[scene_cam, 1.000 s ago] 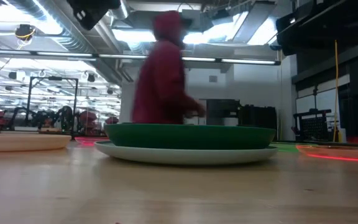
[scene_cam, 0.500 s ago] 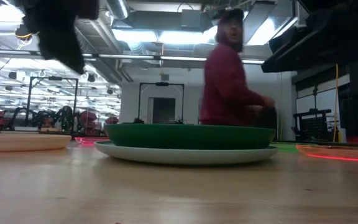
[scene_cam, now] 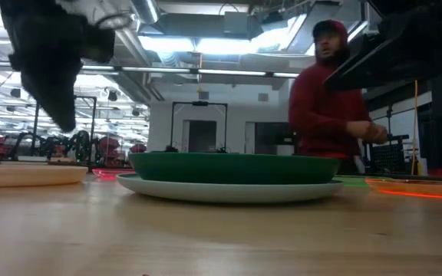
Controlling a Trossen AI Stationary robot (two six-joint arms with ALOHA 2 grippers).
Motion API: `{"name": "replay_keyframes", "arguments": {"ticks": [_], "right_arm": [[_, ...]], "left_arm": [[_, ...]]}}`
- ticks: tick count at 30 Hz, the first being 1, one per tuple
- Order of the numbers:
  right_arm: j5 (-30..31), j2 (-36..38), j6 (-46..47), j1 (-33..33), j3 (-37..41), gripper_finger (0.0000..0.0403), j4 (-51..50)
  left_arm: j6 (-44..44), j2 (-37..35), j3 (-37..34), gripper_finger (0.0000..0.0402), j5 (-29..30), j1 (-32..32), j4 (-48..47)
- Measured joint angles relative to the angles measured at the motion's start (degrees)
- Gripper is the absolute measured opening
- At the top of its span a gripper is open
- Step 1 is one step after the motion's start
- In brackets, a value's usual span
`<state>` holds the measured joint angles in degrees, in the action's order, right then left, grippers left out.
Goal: Stack plastic plates
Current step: Stack the light orange plate on top of the pink plate
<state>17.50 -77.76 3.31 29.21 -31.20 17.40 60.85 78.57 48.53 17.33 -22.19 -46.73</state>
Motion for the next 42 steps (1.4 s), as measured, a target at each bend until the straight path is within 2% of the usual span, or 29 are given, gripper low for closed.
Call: {"name": "replay_keyframes", "arguments": {"ticks": [5,28,33,39,42], "right_arm": [[-0.01,0.00,0.84,0.00,0.00,0.0117,-0.05],[0.04,0.00,0.92,0.00,0.00,0.0117,-0.50],[0.04,-0.02,0.92,0.00,0.00,0.0117,-0.45],[0.04,-0.02,1.03,0.00,0.00,0.0117,-0.45],[0.04,-0.01,1.05,0.00,0.00,0.0117,-0.45]], "left_arm": [[3.48,3.62,-0.04,0.0113,-0.46,1.27,-2.83],[1.80,15.71,-0.04,0.0111,-2.97,3.95,-1.94],[1.51,15.74,-0.04,0.0082,-3.22,4.06,-1.94],[0.25,15.74,-0.04,0.0017,-2.51,4.02,-2.19],[-0.23,15.73,-0.02,0.0008,-2.70,4.02,-2.55]]}}
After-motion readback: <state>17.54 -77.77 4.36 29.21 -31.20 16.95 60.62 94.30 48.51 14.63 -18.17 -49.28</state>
